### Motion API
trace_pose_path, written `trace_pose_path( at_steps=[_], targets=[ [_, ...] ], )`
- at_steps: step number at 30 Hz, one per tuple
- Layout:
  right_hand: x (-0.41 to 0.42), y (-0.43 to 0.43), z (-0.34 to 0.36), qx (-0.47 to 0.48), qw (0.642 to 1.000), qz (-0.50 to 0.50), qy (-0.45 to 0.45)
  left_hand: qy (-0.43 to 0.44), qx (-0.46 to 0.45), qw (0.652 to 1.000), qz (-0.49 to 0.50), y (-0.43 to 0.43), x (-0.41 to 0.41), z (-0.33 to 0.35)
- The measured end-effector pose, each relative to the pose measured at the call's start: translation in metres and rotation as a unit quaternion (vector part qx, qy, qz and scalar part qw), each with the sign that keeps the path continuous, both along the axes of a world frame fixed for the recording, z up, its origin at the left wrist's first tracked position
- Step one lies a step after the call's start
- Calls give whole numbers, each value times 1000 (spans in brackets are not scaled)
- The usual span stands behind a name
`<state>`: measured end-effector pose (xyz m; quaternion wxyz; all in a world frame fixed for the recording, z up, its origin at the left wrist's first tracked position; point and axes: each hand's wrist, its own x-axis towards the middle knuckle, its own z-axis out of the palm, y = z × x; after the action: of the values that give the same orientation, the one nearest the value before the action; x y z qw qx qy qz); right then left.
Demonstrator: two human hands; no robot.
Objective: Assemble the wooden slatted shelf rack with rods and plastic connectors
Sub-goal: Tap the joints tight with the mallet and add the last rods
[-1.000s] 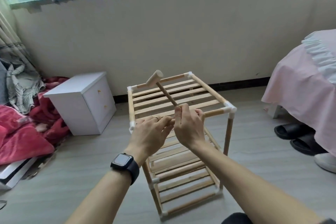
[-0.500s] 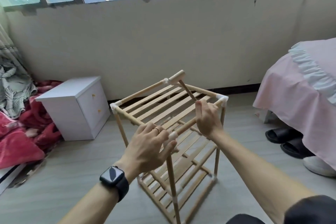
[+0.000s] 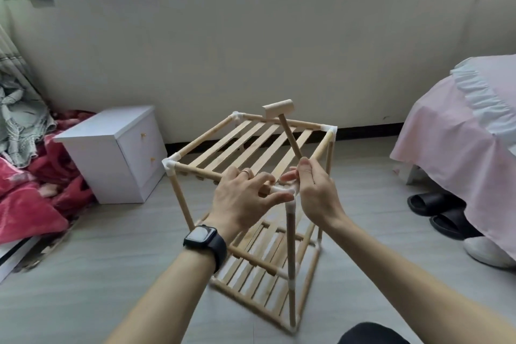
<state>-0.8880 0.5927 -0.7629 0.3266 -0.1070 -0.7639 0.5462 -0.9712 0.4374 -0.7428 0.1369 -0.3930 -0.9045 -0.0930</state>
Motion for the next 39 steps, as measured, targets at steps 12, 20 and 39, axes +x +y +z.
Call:
trace_pose_path(
  at_steps=[12, 20, 39],
  targets=[
    [64, 46, 16, 118, 991, -66, 7, 43, 65, 995, -65, 29, 6, -25],
    [146, 64, 25, 275, 949, -109, -111, 66, 141, 987, -37, 59, 16, -36],
    [144, 65, 73, 389, 890, -128, -198, 57, 108, 992, -23, 53, 13, -41]
  ],
)
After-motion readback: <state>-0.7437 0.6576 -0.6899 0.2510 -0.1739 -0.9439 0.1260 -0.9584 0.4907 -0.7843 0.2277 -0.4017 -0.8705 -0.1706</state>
